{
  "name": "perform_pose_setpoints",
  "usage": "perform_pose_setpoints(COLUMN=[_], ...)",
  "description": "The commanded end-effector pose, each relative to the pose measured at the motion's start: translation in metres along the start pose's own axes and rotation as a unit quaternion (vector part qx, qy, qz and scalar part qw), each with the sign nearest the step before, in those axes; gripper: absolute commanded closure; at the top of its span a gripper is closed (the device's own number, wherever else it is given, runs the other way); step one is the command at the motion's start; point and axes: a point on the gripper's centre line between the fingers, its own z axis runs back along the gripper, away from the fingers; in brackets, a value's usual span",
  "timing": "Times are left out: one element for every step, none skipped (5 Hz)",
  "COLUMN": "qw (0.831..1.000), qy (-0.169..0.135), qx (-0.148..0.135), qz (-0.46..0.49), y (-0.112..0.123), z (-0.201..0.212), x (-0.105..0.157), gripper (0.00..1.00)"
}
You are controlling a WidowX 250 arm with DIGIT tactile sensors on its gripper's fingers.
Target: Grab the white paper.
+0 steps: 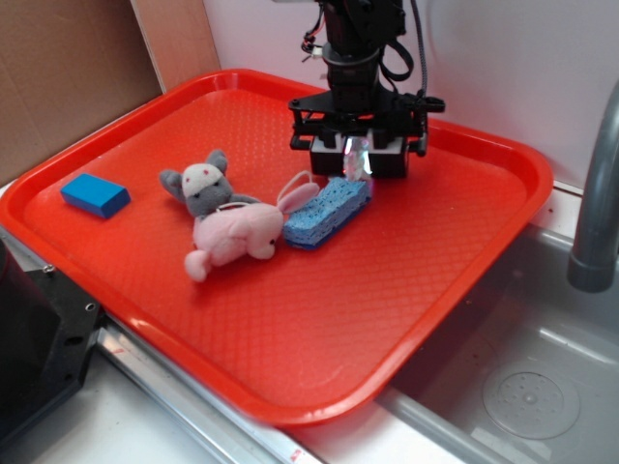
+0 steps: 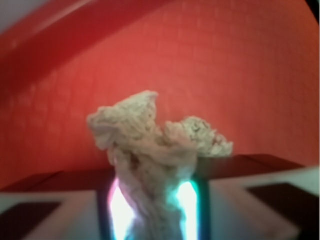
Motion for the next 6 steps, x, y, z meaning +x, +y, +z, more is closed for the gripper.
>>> perform_pose_setpoints(qw=[0.989, 0.983, 0.981, 0.982, 0.983, 0.985], qy=[-0.004, 0.005, 0.006, 0.004, -0.001, -0.009], qx=[-0.032, -0.024, -0.046, -0.041, -0.024, -0.029], qz=[-0.143, -0.180, -0.188, -0.186, -0.183, -0.169], y=[0.019, 0.044, 0.075, 0.099, 0.109, 0.112], z=[0.089, 0.119, 0.146, 0.156, 0.154, 0.152], x=[0.008, -0.006, -0.019, -0.035, -0.053, -0.052], gripper=[1.00, 1.00, 1.00, 1.00, 1.00, 1.00])
